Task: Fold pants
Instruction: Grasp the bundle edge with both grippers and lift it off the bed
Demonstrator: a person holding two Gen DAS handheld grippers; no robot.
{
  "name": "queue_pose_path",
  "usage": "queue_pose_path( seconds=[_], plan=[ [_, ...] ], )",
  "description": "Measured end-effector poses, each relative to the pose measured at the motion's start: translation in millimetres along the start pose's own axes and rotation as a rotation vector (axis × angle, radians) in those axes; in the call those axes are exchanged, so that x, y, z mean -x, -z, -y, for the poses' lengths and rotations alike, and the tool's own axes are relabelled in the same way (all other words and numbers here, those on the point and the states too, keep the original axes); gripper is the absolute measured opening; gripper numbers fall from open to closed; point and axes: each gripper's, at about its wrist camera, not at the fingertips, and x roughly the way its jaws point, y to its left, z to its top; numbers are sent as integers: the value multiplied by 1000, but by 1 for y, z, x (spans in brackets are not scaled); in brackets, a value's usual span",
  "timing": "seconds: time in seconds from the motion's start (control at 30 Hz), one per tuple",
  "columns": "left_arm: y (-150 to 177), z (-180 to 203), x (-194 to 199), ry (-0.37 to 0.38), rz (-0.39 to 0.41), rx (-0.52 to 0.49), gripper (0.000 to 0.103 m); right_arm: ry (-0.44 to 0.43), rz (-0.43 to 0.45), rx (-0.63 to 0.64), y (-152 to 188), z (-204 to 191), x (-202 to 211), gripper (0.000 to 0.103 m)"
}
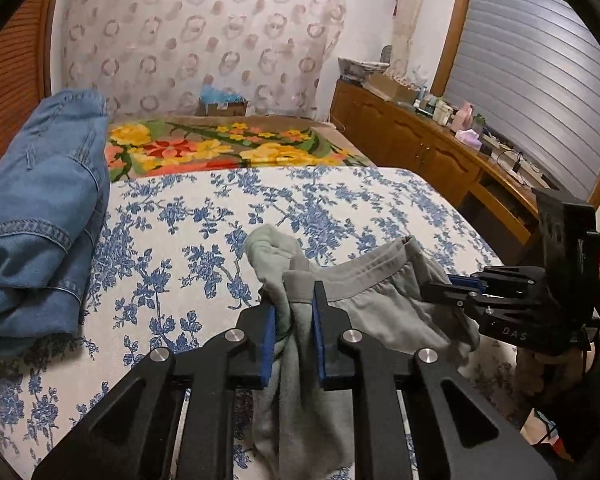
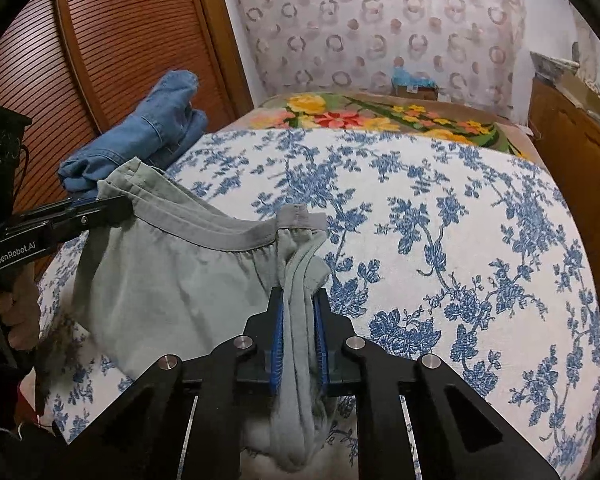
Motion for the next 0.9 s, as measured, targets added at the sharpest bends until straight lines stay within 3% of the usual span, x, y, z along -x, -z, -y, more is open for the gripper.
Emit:
queue_pose_path(
  seconds=[0.67,0.9],
  plan=[
    [-6,34,57,2,124,-60,16,-3,141,51,6,-16,75,14],
    [-17,31,74,-5,149,-53,16,-12,162,82,-7,-20,88,14]
  ],
)
